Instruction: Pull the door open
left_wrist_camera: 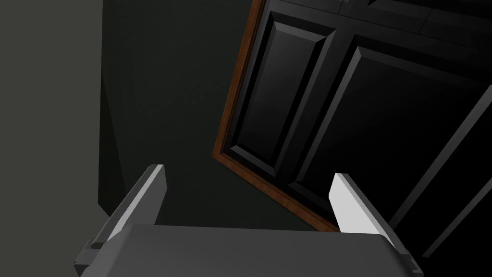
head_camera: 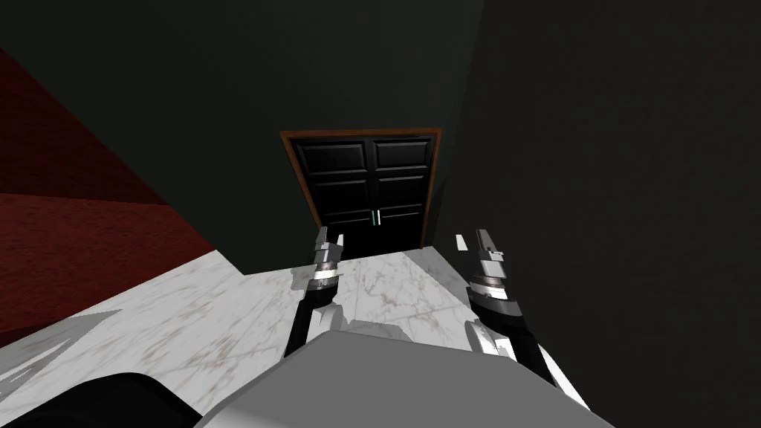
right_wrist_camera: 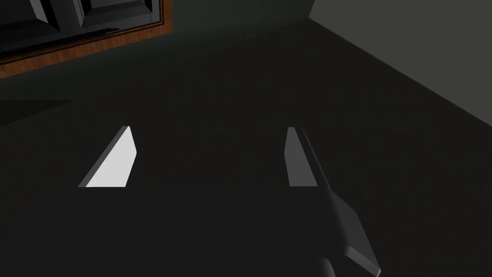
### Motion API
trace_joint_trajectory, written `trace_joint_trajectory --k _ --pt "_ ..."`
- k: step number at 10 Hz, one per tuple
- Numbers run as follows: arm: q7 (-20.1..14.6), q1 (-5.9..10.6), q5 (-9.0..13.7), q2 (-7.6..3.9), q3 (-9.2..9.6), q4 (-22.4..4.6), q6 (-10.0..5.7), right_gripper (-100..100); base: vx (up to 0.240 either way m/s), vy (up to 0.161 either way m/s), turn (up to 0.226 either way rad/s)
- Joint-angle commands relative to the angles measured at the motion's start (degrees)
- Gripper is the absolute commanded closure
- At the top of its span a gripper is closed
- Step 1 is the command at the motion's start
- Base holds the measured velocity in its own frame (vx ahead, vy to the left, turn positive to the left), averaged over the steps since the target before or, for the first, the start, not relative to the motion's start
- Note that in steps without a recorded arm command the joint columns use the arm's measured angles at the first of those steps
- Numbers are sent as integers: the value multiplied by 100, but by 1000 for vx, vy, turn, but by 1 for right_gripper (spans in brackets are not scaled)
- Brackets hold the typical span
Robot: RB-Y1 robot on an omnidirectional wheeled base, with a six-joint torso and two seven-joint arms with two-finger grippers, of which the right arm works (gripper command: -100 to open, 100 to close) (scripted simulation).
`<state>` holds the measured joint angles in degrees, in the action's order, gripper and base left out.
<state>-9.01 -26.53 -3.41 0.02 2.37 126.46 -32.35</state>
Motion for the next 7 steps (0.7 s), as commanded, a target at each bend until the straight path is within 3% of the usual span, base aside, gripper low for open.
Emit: trace_joint_trajectory --k 1,7 --pt "-186 41 60 -62 11 -179 -29 -100 62 101 35" --pt "-888 197 288 -252 53 -854 -140 -100 160 35 63"
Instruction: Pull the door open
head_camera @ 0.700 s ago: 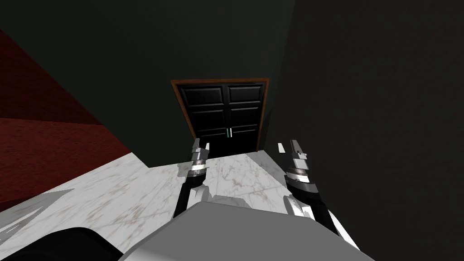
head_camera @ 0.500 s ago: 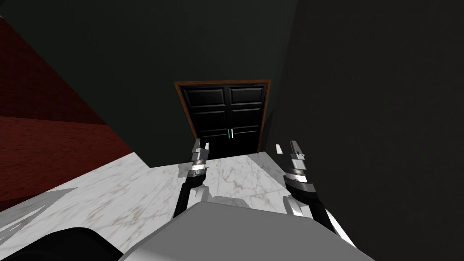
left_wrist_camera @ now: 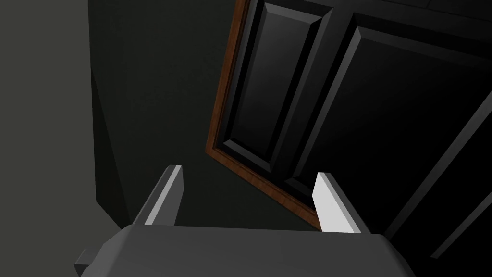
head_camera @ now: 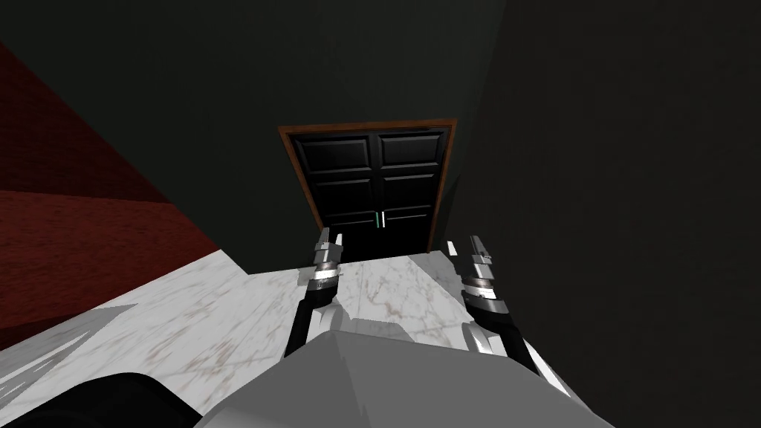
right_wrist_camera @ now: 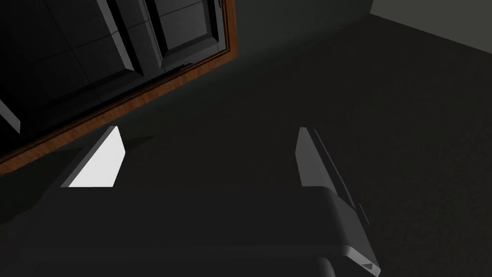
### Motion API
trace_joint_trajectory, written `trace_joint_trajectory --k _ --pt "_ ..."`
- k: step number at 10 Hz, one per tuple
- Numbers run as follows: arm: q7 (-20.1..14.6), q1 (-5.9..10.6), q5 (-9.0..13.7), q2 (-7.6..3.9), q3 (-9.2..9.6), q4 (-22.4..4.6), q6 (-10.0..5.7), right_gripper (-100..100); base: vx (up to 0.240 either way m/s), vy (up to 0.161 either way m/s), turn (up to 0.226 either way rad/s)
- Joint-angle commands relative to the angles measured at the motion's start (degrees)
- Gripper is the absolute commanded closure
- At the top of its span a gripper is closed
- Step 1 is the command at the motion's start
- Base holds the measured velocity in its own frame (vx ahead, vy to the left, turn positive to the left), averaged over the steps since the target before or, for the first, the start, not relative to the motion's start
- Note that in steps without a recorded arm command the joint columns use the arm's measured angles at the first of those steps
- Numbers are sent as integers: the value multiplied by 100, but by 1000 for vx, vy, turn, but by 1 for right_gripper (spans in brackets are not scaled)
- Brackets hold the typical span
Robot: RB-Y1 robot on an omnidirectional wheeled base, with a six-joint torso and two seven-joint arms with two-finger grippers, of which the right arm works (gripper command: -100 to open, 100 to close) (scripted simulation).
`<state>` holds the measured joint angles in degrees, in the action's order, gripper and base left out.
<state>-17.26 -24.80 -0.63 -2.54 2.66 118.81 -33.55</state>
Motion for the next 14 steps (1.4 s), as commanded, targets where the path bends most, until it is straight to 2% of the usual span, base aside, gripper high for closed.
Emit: trace_joint_trajectory --k 1,14 --pt "-161 46 42 -20 30 -183 -35 -100 125 41 42" --pt "-1788 416 570 -350 128 -1743 -291 -100 110 41 59"
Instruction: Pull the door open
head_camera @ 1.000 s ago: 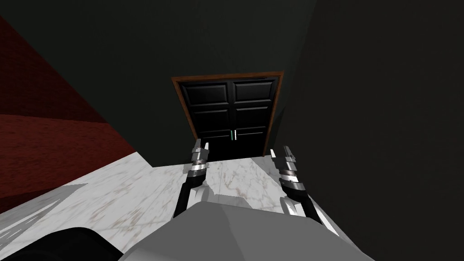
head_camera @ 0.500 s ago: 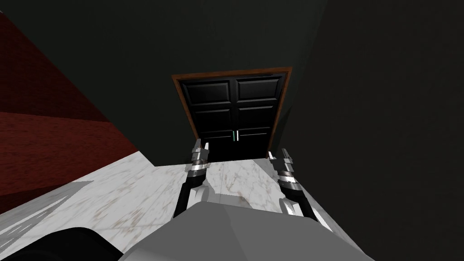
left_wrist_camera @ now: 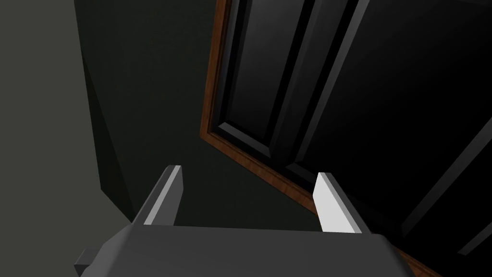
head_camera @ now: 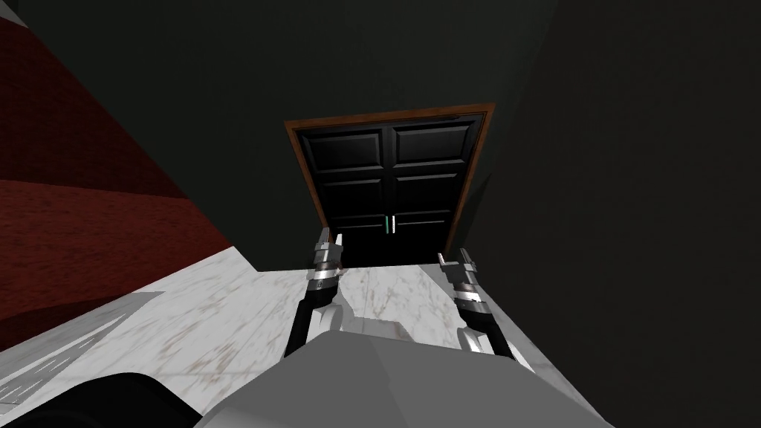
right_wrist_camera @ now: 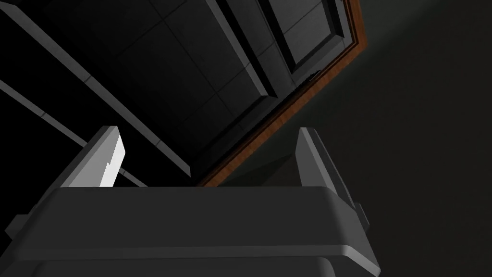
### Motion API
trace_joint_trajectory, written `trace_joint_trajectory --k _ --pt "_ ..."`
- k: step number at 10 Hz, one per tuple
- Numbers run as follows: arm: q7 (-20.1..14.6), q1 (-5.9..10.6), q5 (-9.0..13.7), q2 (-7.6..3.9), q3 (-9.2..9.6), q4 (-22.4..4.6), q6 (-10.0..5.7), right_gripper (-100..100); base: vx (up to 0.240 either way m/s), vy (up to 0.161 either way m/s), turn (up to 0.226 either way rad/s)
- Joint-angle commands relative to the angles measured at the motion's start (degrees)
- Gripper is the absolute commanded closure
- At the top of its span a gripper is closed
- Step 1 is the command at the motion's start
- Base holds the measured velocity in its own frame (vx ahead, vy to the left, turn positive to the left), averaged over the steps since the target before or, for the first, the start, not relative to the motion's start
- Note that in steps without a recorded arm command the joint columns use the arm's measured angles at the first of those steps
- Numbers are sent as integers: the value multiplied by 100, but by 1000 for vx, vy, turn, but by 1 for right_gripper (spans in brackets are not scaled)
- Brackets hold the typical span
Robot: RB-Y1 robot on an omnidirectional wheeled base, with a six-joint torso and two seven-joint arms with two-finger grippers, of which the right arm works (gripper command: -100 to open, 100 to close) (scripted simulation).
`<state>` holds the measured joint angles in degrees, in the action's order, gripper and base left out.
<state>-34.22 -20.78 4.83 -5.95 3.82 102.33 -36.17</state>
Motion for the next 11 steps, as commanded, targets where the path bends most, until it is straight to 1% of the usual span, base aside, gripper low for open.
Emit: trace_joint_trajectory --k 1,11 --pt "-227 46 67 -32 20 -224 -51 -100 88 44 56" --pt "-1601 368 513 -259 102 -1538 -268 -100 106 42 66"
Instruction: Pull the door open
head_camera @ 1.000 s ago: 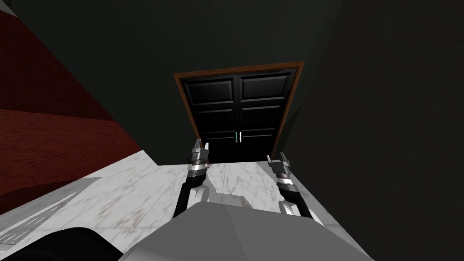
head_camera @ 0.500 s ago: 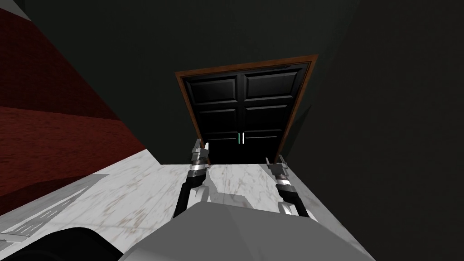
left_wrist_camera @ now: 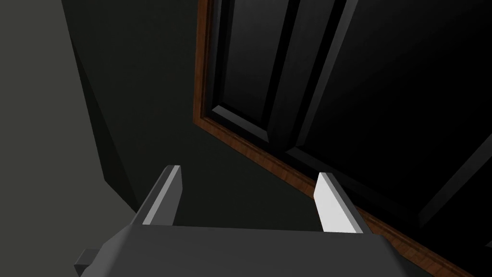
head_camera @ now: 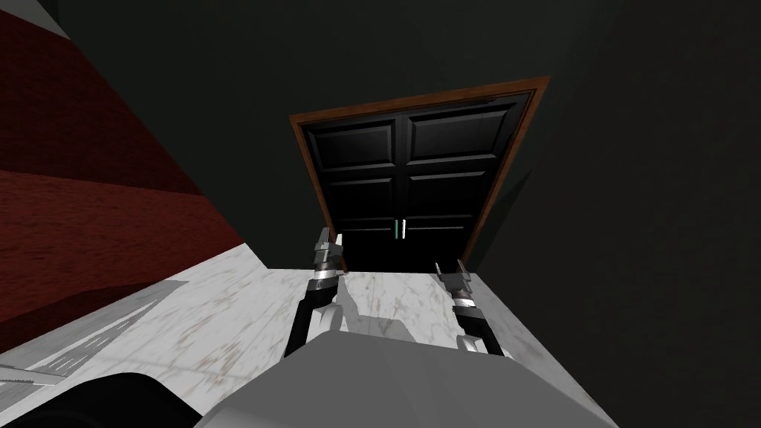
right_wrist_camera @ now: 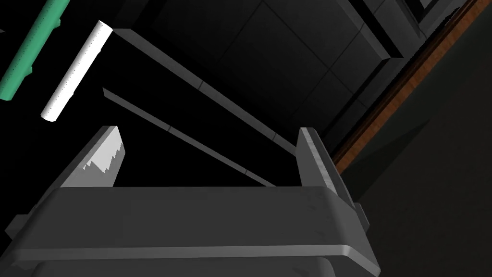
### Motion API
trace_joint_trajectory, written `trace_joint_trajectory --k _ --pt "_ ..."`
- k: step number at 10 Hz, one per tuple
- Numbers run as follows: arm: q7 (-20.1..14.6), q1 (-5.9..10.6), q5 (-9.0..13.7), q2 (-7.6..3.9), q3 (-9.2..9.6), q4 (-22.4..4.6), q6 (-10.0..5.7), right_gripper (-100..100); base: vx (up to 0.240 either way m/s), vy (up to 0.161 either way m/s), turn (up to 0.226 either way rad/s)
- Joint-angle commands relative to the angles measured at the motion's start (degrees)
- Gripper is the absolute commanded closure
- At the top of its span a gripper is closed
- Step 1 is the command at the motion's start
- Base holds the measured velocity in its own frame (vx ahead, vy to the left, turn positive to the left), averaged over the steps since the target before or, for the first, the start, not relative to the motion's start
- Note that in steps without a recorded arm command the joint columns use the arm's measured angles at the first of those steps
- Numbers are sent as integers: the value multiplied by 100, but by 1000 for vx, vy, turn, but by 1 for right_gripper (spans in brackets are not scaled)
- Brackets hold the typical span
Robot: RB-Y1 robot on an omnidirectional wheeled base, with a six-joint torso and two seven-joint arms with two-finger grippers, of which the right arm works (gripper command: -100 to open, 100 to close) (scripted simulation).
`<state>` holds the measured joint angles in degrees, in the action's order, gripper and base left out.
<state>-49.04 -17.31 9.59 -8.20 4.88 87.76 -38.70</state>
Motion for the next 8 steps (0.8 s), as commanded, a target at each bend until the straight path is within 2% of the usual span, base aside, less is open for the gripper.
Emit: trace_joint_trajectory --k 1,8 --pt "-258 54 82 -56 4 -214 -36 -100 123 42 64" --pt "-1211 285 391 -198 62 -1122 -187 -100 111 35 68"
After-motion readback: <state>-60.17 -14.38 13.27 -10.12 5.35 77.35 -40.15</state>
